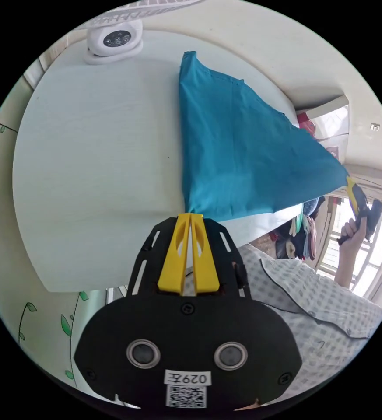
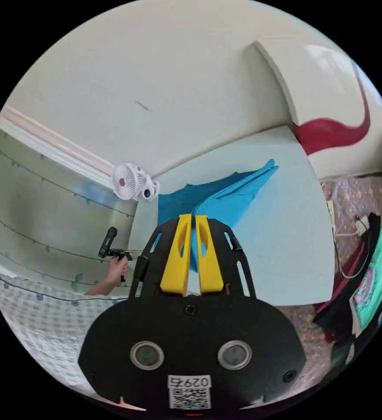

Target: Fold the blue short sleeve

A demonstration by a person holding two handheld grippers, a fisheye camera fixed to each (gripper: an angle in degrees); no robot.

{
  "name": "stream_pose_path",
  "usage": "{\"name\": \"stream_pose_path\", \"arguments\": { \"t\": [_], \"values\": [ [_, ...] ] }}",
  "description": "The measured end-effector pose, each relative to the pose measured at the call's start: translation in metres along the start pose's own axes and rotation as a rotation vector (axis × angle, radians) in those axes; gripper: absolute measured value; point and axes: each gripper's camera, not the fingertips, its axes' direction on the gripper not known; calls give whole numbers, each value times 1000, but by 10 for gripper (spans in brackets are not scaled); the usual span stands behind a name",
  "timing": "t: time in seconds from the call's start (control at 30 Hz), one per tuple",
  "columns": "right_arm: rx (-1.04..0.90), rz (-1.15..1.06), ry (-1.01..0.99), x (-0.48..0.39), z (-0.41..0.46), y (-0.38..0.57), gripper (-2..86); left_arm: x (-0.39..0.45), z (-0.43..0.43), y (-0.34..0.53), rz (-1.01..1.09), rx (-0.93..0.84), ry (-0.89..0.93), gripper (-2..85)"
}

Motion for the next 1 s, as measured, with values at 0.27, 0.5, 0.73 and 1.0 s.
{"name": "stream_pose_path", "arguments": {
  "t": [0.27, 0.5, 0.73, 1.0],
  "values": [
    [-550, -424, 46, -236, 350, 12, 3, -26, -1, 21, 93, -19, 96, -10],
    [-602, -472, 25, -296, 487, 16, 4, -42, -2, 44, 118, -23, 164, -10],
    [-639, -630, -26, -333, 619, 3, 11, -48, -5, 70, 111, -25, 142, -10],
    [-696, -465, -224, -277, 737, -54, 87, -61, -33, 127, 10, 19, 130, -6]
  ]
}}
